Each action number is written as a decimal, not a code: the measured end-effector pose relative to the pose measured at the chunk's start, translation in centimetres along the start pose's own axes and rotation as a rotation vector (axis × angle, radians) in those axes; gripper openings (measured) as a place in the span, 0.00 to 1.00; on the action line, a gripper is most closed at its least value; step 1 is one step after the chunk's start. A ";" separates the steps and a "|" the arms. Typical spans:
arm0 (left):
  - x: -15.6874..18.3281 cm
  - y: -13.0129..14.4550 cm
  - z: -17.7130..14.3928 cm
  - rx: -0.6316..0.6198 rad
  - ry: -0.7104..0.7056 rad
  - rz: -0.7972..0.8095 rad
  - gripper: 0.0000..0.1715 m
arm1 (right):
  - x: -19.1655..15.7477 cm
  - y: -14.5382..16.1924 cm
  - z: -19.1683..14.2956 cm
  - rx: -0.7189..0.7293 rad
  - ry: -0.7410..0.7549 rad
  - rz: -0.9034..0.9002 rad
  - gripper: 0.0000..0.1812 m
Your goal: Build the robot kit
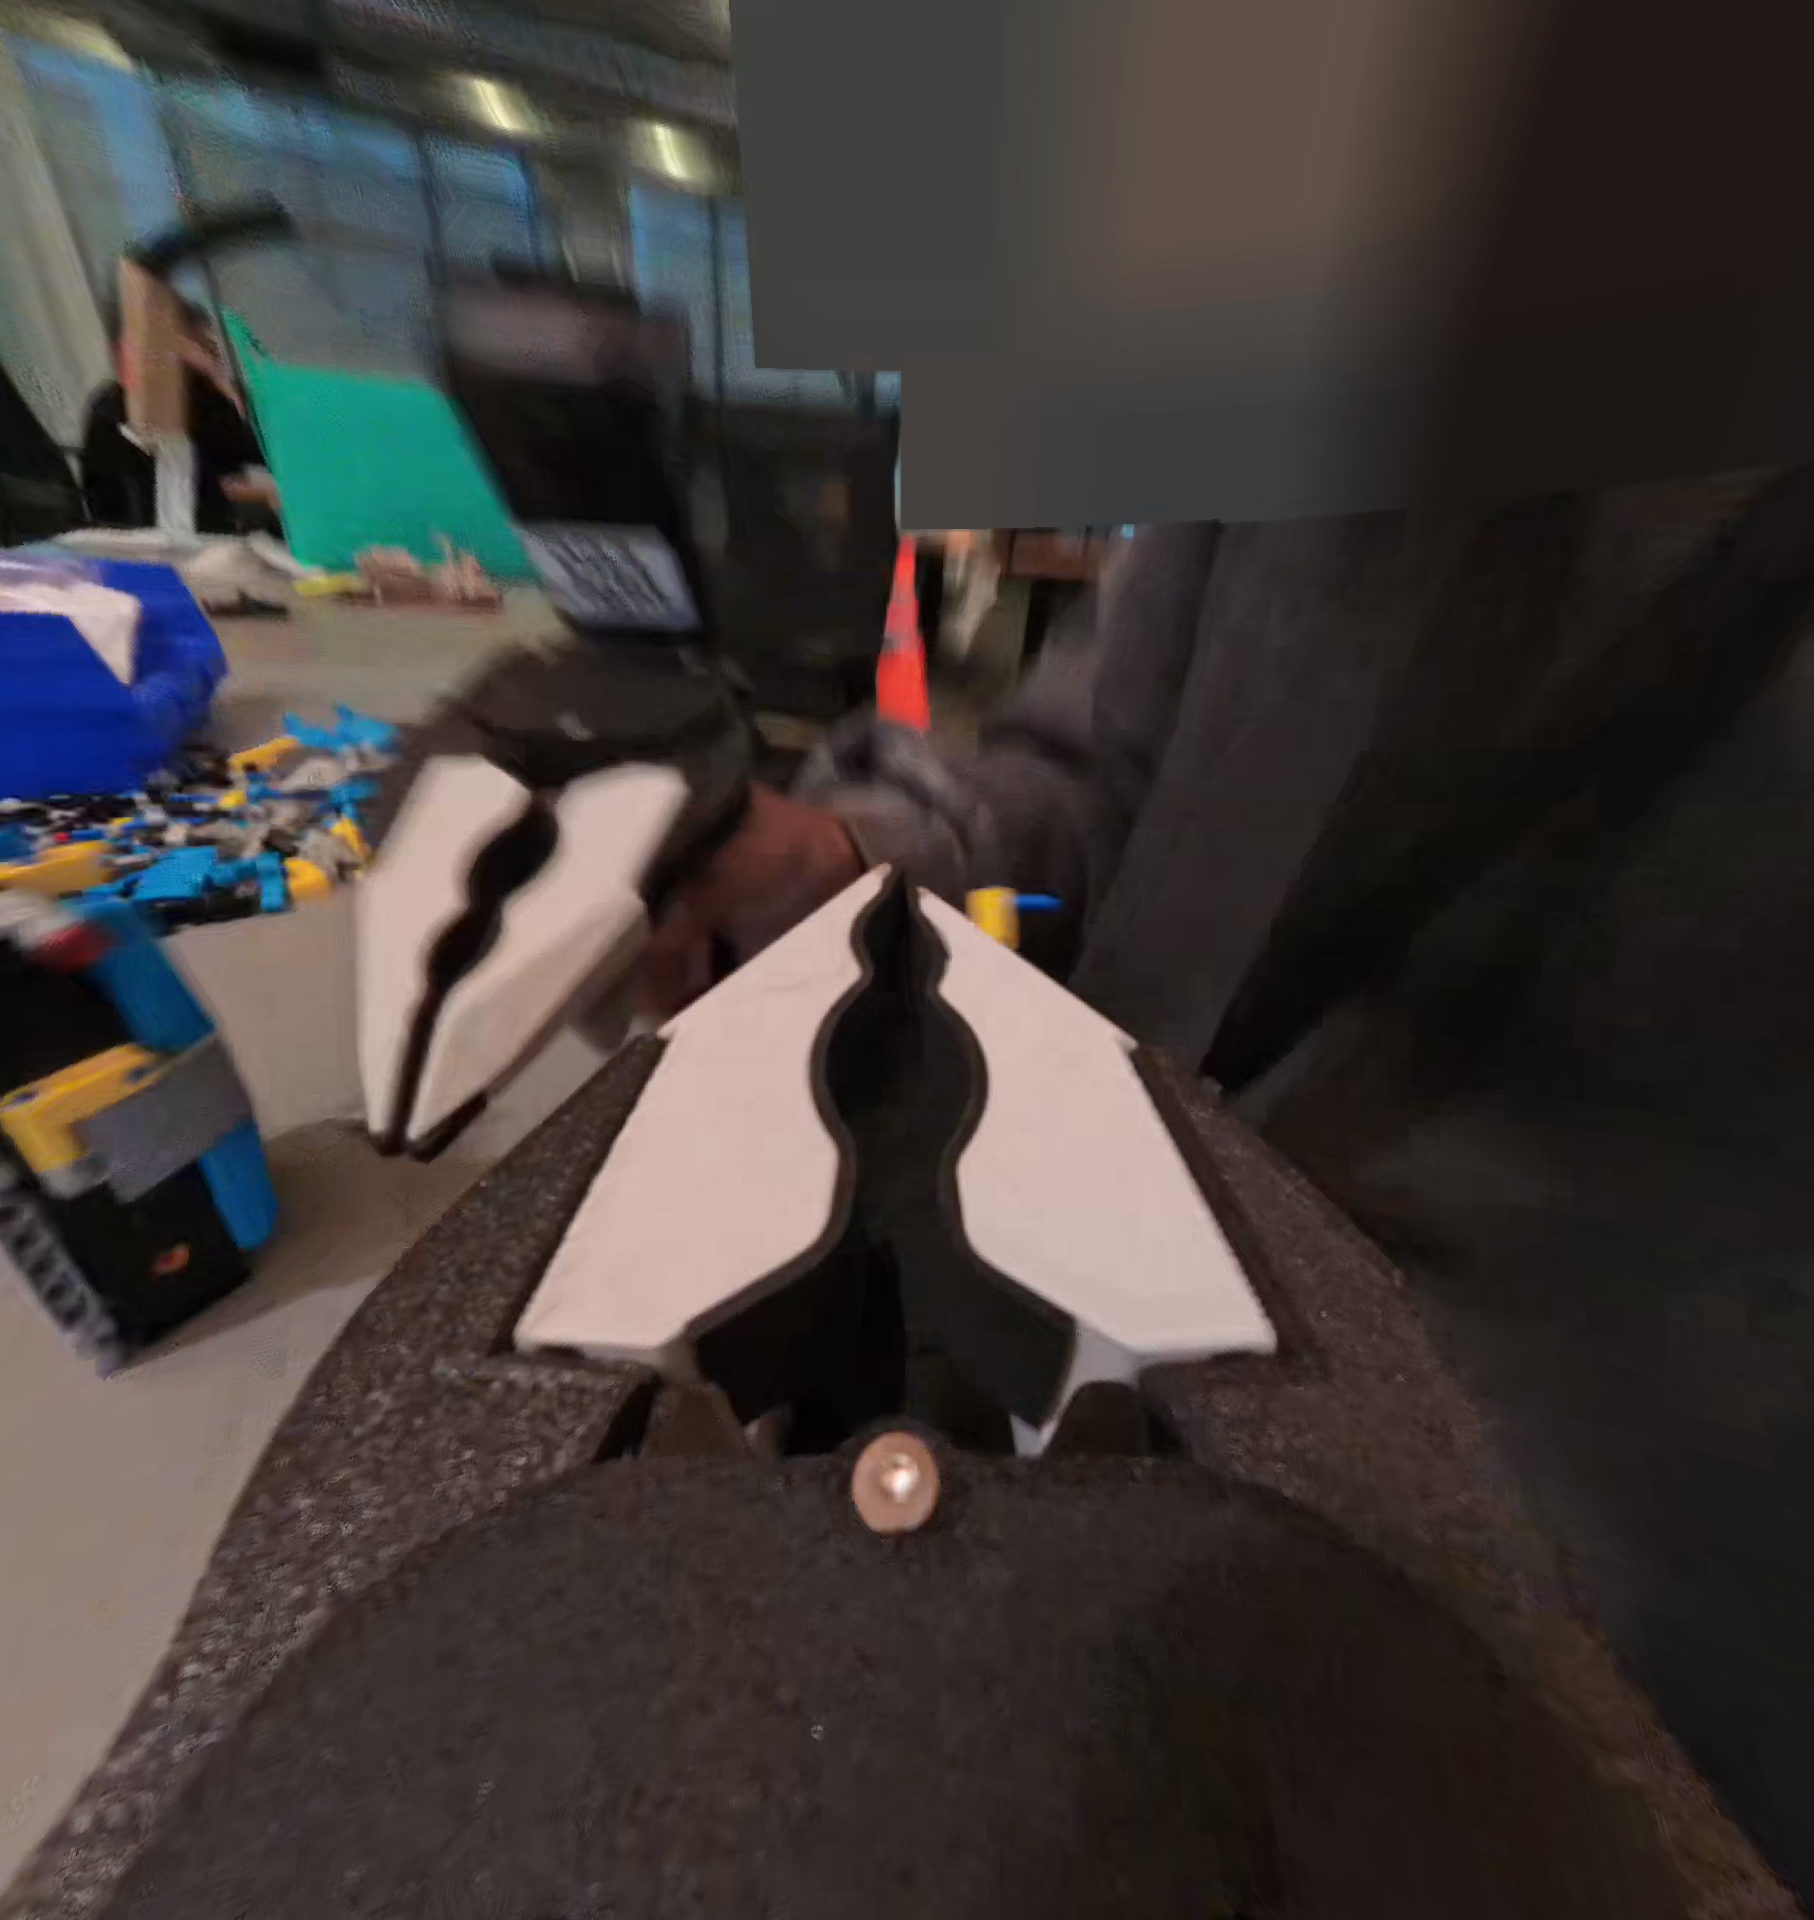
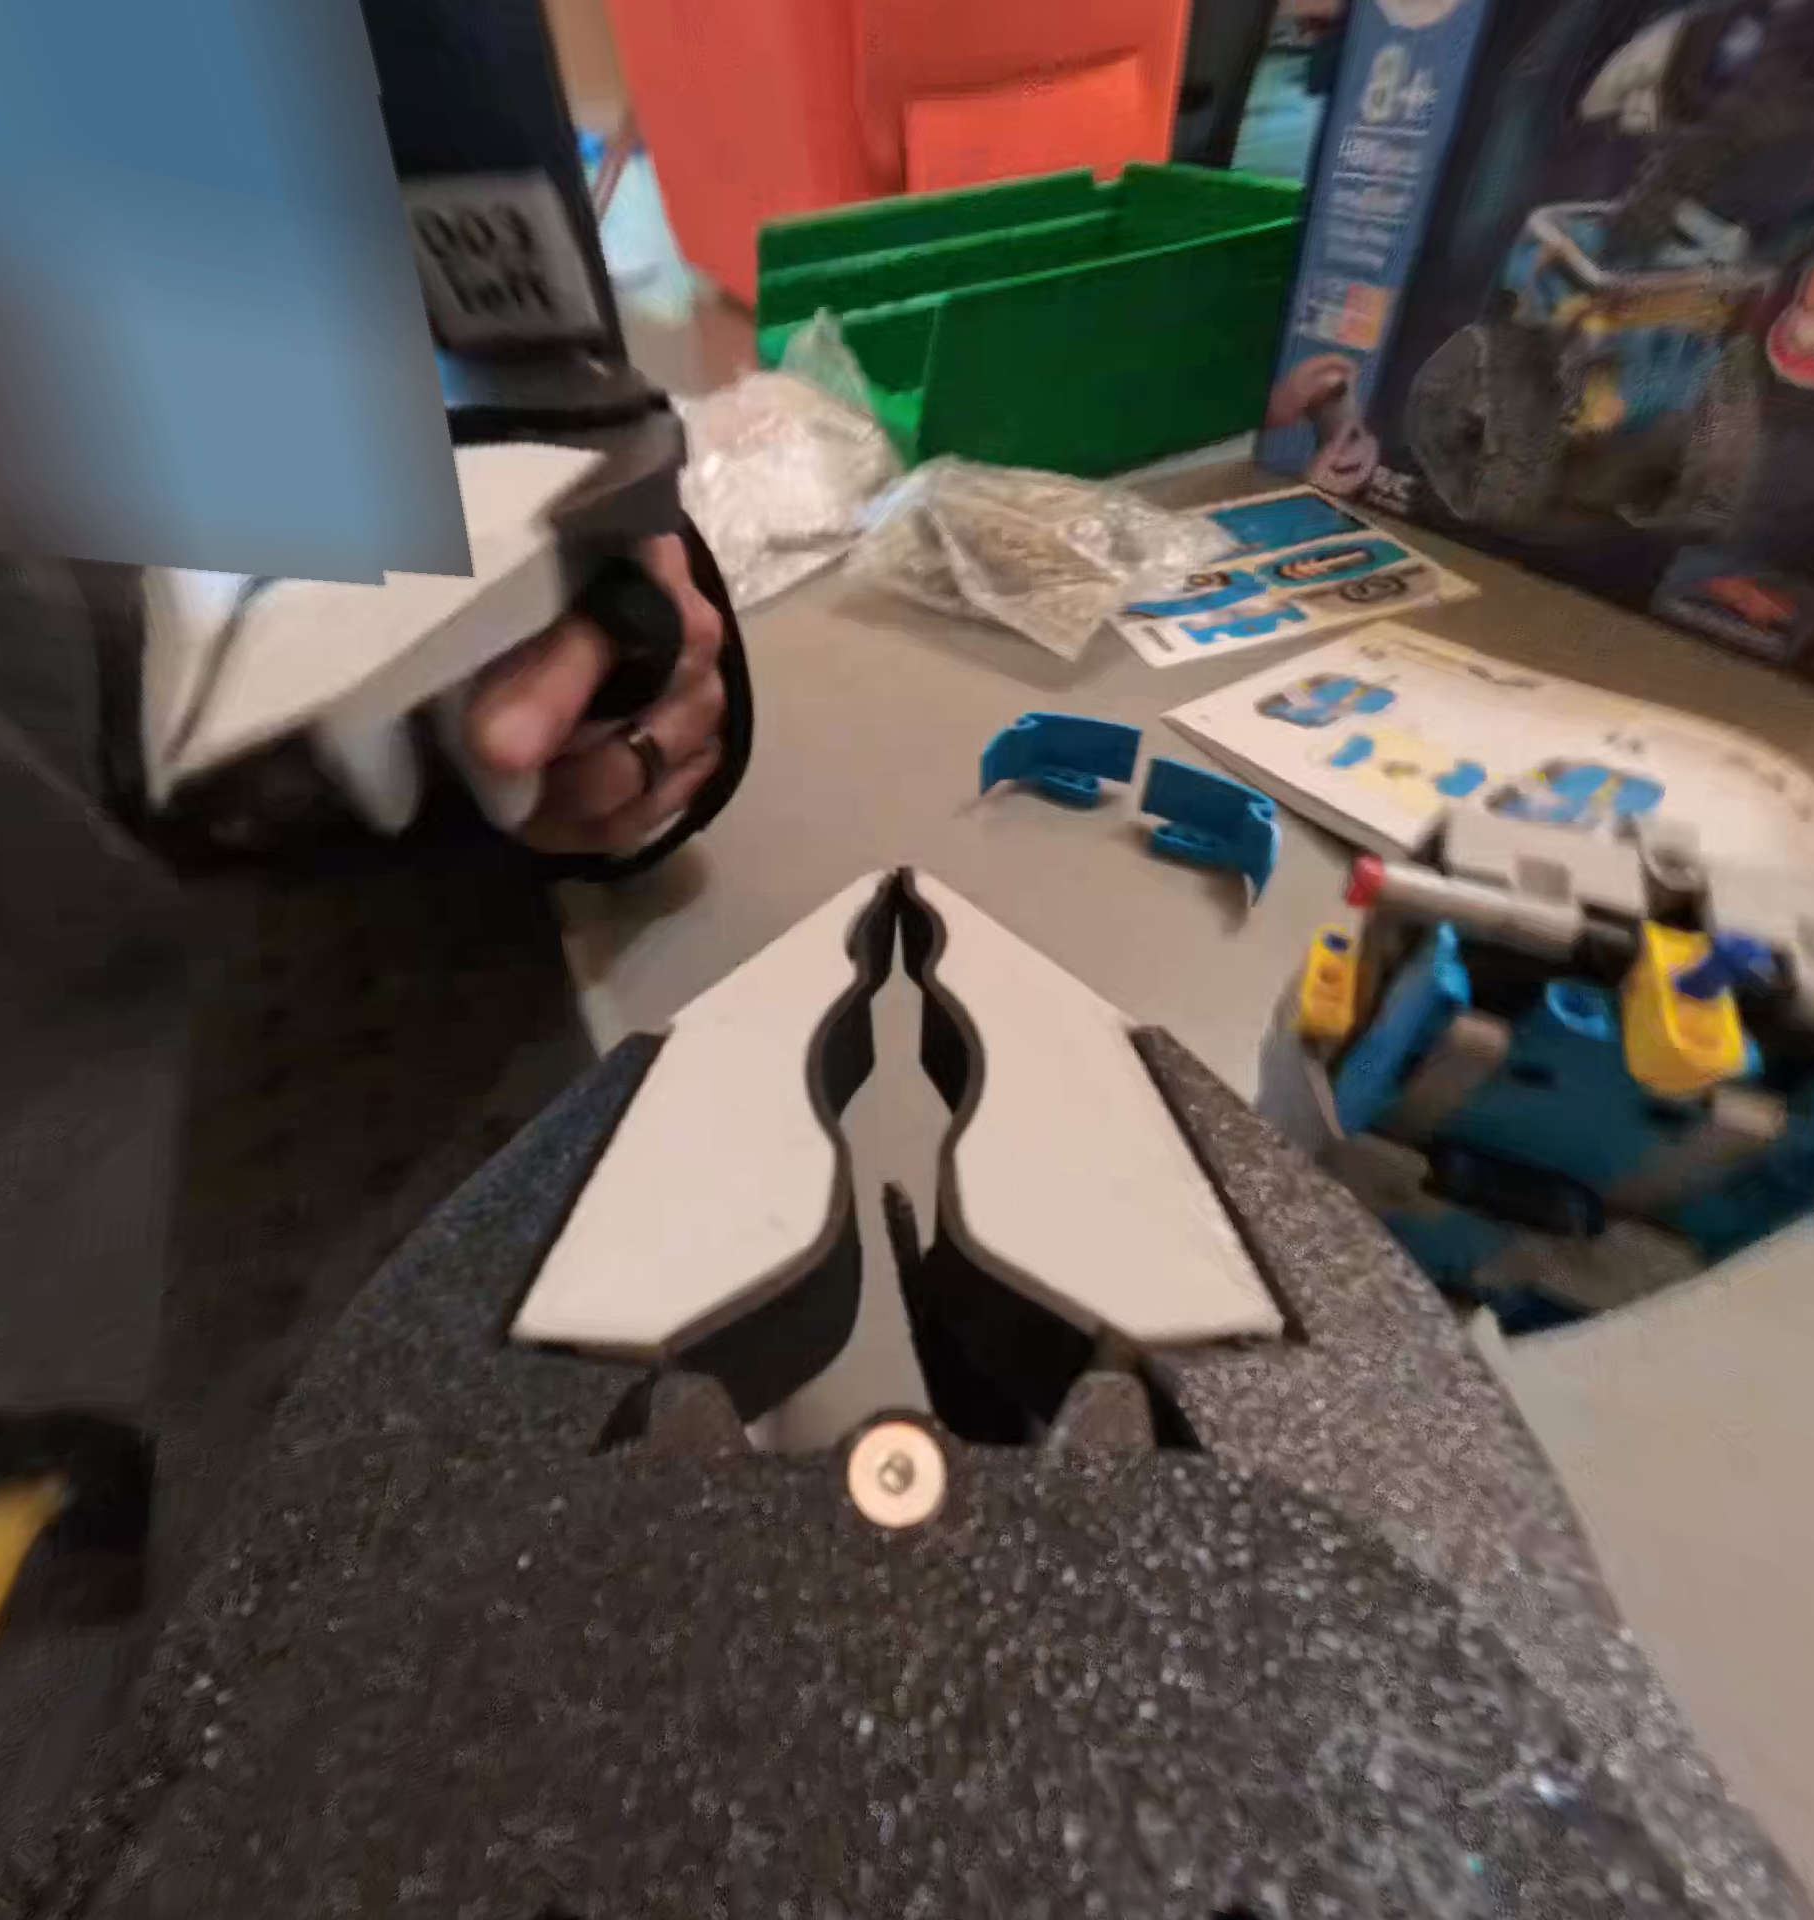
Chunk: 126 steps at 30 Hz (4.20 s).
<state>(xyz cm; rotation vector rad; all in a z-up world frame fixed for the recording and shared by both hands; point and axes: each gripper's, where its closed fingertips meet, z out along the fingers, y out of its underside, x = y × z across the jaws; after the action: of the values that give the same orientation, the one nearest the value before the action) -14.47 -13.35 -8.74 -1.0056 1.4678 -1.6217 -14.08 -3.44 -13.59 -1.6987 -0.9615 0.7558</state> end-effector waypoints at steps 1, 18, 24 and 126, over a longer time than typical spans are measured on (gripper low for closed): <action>0.0 2.1 1.4 -0.140 -0.095 0.182 0.00 | -2.1 -1.8 -0.6 0.084 -0.120 -0.020 0.00; -5.4 4.1 0.2 -0.310 -0.315 0.140 0.05 | 2.7 -3.9 -4.7 0.262 0.008 0.181 0.01; 4.1 2.5 8.1 -0.493 -0.076 -0.249 0.11 | 1.9 -4.4 -4.8 0.295 -0.012 0.190 0.02; -9.4 1.3 -2.2 0.035 -0.092 -0.530 0.16 | 0.8 -3.5 -3.1 0.198 -0.123 -0.189 0.04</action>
<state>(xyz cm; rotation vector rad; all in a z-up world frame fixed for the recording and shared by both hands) -12.32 -4.13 -10.89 -1.5180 1.1641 -1.9205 -11.95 -3.49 -9.36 -1.3816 -1.0783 0.8084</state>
